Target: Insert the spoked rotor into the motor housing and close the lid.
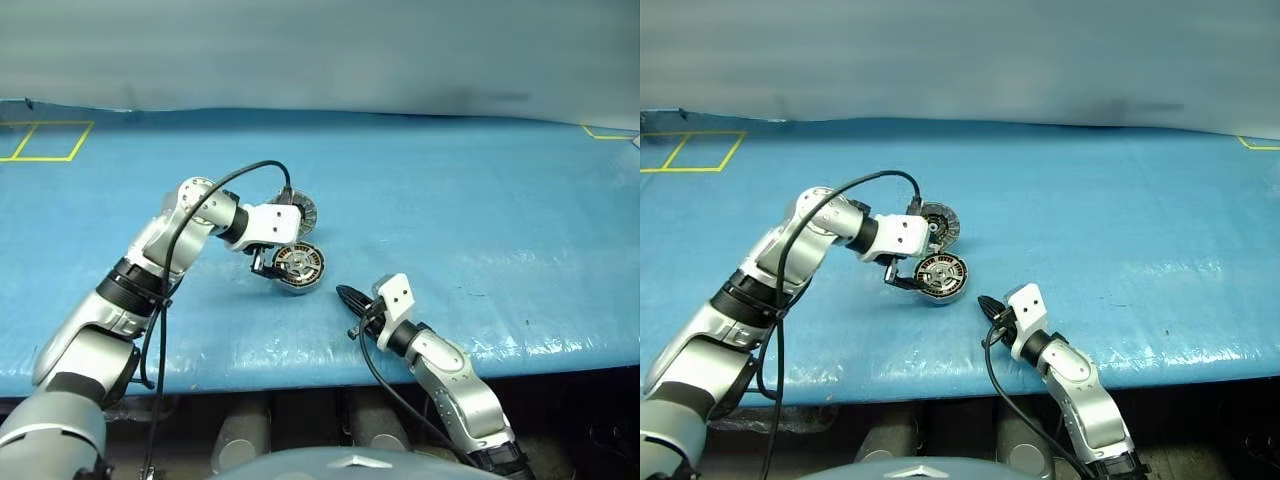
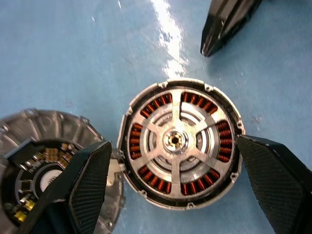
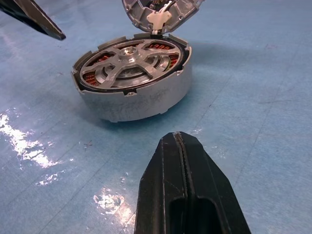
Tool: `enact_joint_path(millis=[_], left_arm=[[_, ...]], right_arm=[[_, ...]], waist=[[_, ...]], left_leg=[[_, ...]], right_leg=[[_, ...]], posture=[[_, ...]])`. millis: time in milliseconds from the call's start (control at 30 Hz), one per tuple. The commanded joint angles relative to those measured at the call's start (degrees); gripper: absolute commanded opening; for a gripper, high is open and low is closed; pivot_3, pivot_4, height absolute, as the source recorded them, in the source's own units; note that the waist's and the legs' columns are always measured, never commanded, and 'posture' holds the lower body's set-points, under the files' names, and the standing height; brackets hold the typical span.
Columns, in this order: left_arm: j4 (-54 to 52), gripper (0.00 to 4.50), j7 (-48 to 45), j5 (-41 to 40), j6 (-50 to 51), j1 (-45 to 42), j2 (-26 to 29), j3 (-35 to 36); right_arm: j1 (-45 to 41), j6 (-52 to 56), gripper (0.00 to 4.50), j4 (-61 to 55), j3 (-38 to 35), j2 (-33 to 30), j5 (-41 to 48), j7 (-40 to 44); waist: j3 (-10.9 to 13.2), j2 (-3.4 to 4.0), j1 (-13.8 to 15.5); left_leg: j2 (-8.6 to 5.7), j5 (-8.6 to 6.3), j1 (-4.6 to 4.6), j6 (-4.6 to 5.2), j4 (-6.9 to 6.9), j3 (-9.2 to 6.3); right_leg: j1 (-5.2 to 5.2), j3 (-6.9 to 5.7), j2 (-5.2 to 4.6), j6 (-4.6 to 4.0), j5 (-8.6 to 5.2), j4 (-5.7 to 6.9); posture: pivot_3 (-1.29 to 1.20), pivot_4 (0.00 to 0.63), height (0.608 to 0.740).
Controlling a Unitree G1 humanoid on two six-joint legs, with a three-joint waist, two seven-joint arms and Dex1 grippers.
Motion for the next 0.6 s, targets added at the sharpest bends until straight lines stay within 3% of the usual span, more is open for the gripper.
enact_joint_path(millis=[33,200,367,500,600], left_arm=[[-8.5,3.54,2.0,-2.7,4.2,3.4,1.5,4.0],[-19.3,1.9,8.6,-5.6,13.1,12.4,2.0,9.3],[-28.2,0.22,20.7,-7.0,23.1,26.0,-2.4,14.9],[-30.7,0.05,30.0,-7.7,23.3,35.7,-7.8,19.3],[-30.7,0.05,36.2,-8.5,15.9,43.6,-12.6,22.8]], right_arm=[[-0.4,0.2,0.0,-3.9,-1.4,0.0,1.1,-0.3],[-4.1,6.2,0.0,-6.3,0.8,-2.7,-4.3,-2.3],[-10.7,13.1,0.0,-8.3,1.8,-1.9,-5.6,-4.7],[-16.1,16.9,0.0,-8.0,2.7,0.7,-6.0,-5.8],[-20.8,19.1,0.0,-5.0,3.5,4.5,-5.5,-7.1]], waist=[[0.0,0.0,-0.1],[0.0,0.01,-0.2],[0.0,0.0,-0.1],[0.0,0.0,-0.1],[0.0,0.01,0.1]], left_leg=[[0.0,0.0,0.01,0.0,-0.01,-0.01],[0.02,0.0,0.02,0.0,0.01,-0.01],[0.01,0.0,0.04,0.0,0.02,-0.01],[0.01,0.0,0.02,0.0,0.0,-0.07],[0.01,0.0,0.05,-0.01,-0.01,-0.07]], right_leg=[[0.0,-0.01,0.0,0.0,0.0,0.0],[0.01,-0.01,0.01,0.0,0.0,0.01],[0.03,-0.03,-0.03,0.0,0.0,0.0],[0.03,-0.08,-0.02,0.0,0.0,-0.03],[0.05,-0.08,-0.04,0.0,0.0,-0.06]], posture=[[0.0,0.15,0.74],[0.0,0.15,0.74],[0.0,0.15,0.74],[0.0,0.15,0.74],[0.0,0.15,0.74]])
